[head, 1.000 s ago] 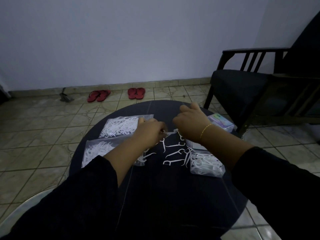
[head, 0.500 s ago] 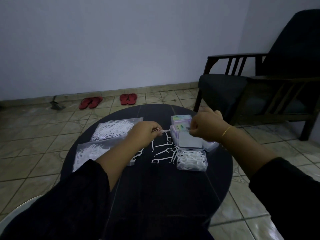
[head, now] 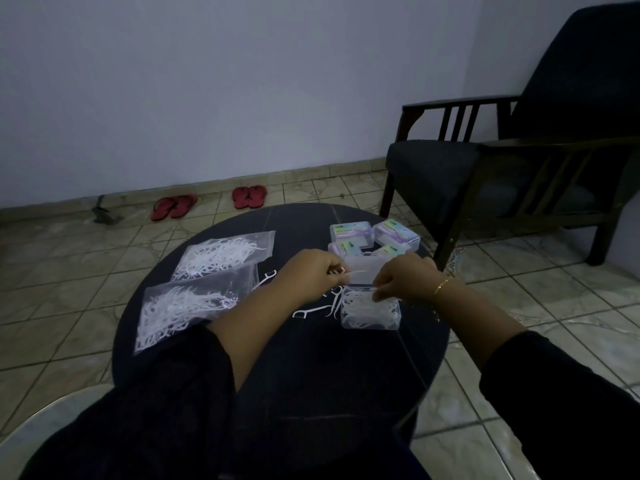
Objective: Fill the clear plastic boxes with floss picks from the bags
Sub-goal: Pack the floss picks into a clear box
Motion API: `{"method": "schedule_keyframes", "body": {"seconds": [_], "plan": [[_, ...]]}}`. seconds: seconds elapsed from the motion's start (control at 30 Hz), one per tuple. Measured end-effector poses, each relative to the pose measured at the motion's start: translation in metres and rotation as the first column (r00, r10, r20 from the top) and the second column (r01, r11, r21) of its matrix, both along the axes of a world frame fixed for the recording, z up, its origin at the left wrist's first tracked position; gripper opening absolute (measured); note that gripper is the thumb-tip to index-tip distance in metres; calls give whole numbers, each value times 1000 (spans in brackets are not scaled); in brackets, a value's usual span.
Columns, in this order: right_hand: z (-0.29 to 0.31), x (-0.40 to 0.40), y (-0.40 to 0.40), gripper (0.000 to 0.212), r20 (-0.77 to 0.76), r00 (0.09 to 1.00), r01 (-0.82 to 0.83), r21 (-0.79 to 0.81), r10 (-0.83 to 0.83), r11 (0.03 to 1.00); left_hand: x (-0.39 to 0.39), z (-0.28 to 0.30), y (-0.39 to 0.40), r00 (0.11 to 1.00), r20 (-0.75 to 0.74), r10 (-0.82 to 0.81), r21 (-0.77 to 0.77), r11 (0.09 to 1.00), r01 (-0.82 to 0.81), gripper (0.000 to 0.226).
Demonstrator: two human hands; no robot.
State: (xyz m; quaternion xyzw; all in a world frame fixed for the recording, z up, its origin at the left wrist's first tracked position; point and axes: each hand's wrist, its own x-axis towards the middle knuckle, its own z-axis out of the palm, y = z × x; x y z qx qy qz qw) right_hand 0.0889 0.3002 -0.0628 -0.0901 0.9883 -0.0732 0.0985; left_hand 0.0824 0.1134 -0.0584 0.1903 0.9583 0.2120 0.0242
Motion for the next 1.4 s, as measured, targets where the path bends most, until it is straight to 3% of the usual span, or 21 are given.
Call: {"method": "schedule_keyframes", "body": {"seconds": [0.07, 0.4, 0.67, 0.87, 1.07, 1.2, 1.4], "plan": [[0, 1, 6, 25, 5, 999, 35, -77, -35, 996, 0, -1, 8, 1000, 5, -30, -29, 999, 30, 28], [-2, 12, 28, 7, 93, 987, 143, -163, -129, 976, -6, -28, 34, 995, 23, -96, -104, 990, 98, 32], [-10, 18, 29, 12, 105, 980, 188, -251, -167, 949, -1, -40, 16, 984, -132, -120, -14, 993, 119, 40], [-14, 13, 27, 25, 5, 972, 227, -258, -234, 939, 5, -53, 15, 978, -135, -159, -97, 984, 146, 38], [-10, 12, 20, 27, -146, 978, 127, -160, -151, 979, 11, -53, 11, 978, -199, -62, 101, 991, 83, 30], [-10, 13, 9, 27, -86, 996, 26, -63, -31, 998, 14, -52, 3, 984, -140, 107, 210, 975, -76, 24], [-15, 17, 20, 23, -38, 984, 152, -346, -176, 926, 18, -54, 2, 993, -105, 61, 129, 991, -47, 44]]}}
